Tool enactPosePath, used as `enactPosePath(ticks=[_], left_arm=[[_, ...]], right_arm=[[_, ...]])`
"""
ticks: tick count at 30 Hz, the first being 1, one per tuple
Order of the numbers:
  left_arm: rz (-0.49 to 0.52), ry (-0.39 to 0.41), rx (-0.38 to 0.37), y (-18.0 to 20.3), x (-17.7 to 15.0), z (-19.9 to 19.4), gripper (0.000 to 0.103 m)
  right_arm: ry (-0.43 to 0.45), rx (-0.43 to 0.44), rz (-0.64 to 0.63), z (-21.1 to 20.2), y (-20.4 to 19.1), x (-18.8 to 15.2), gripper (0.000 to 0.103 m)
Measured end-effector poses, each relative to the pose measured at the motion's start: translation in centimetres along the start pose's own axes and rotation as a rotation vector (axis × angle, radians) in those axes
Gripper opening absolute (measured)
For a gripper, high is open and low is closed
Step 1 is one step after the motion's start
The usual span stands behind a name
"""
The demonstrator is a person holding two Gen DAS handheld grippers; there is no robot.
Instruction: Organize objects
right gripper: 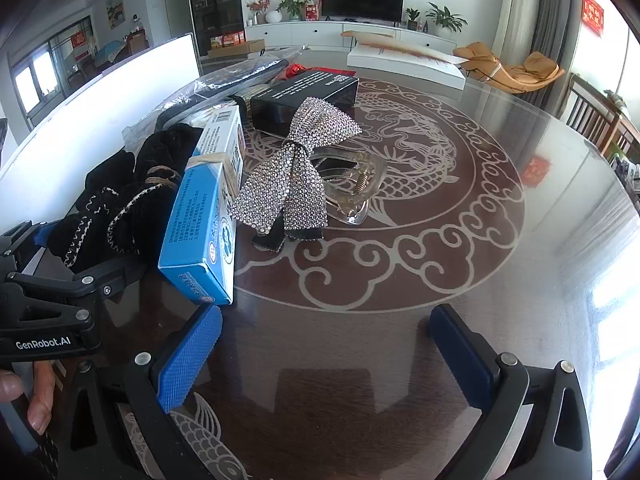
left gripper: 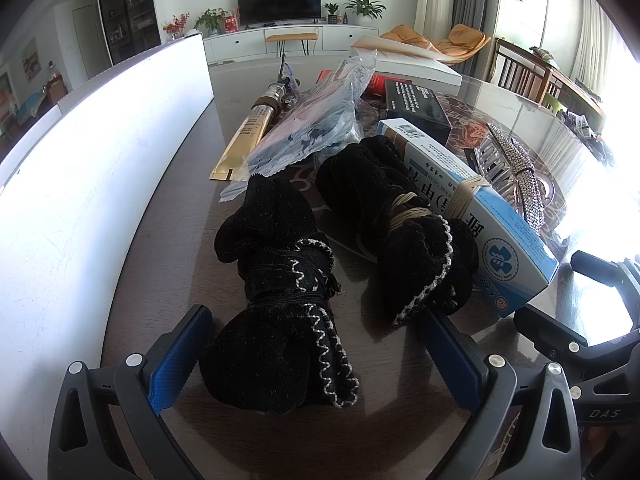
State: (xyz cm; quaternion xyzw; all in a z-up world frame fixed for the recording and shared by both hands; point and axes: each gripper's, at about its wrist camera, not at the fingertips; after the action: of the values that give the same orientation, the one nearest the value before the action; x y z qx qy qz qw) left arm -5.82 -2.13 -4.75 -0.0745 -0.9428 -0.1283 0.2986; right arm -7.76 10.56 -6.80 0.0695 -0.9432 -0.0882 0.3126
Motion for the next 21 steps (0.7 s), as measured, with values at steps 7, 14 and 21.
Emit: enactPosePath(ticks=[7, 14, 21], left_arm=[[0.001, -0.001, -0.003, 0.01, -0.05, -0.03, 0.103], [0.001, -0.001, -0.006, 0.19, 0.21, 0.17, 0.103], [0.002, -0.001, -0.005, 0.19, 0.31, 0.23, 0.103]], right_arm=[[-0.001, -0.005, 0.006, 0.02, -0.01, -0.07, 0.103], [-0.001, -0.006, 0.006, 0.15, 0.1, -0.05, 0.103], [0.0, -0.002, 0.004, 0.23, 0.1, -0.02, 0.103]])
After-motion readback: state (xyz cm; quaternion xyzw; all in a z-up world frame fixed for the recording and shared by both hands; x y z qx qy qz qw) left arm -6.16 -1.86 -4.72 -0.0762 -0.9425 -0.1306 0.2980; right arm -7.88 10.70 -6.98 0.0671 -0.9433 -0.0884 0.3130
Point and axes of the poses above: each gripper's, at about its wrist camera, not at the fingertips, and z roughly the way its jaws point, y to its right, x to its top, and after that the axes turned 14 degrees about -x, right-handed
